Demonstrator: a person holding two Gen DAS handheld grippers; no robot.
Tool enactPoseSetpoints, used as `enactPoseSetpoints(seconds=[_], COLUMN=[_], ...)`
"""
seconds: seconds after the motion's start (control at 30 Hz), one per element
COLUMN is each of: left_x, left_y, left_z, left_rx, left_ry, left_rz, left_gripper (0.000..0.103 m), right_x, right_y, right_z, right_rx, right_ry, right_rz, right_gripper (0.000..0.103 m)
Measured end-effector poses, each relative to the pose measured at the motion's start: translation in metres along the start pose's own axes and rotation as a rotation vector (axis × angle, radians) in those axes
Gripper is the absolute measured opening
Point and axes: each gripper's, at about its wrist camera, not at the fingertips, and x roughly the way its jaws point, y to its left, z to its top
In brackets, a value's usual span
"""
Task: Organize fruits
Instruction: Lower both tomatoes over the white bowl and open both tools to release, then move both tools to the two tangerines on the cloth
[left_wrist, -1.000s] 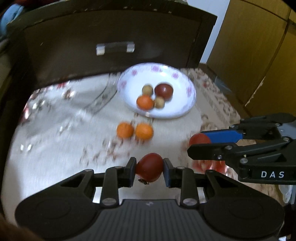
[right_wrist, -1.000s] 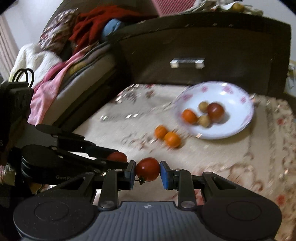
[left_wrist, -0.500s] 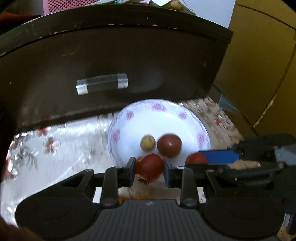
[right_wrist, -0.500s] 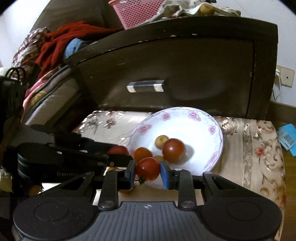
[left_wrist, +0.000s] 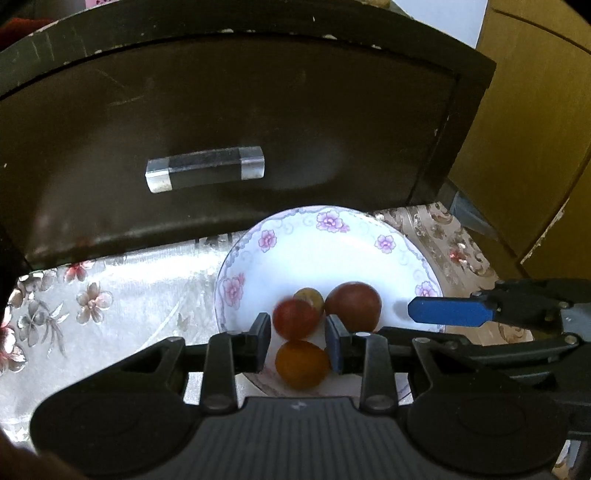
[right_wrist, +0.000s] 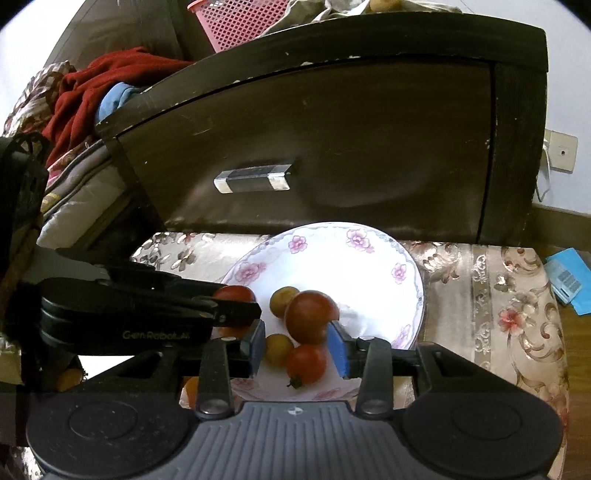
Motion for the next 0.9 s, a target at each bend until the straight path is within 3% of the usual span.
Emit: enactPoseSetpoints(seconds=[0.43, 0.63, 0.9], left_x=[-0.029, -0.061, -0.095], left_y=[0.009, 0.013, 0.024], left_z=[0.0, -0.02, -0.058], left_rx=[-0.018, -0.009, -0.022], left_ry=[-0.032, -0.033, -0.003], left_rz=[0.015, 0.017, 0.031], left_gripper=[0.046, 0.046, 0.046], right_x=[-0.014, -0.027, -0.025], right_y=[0.007, 0.034, 0.068], right_z=[-0.001, -0.008, -0.032], right_rx=[0.016, -0.016, -0.062], right_ry=[-0.018, -0.012, 0.059], right_rz=[0.003, 0.049, 0.086], right_gripper=[0.038, 0.038, 0.038])
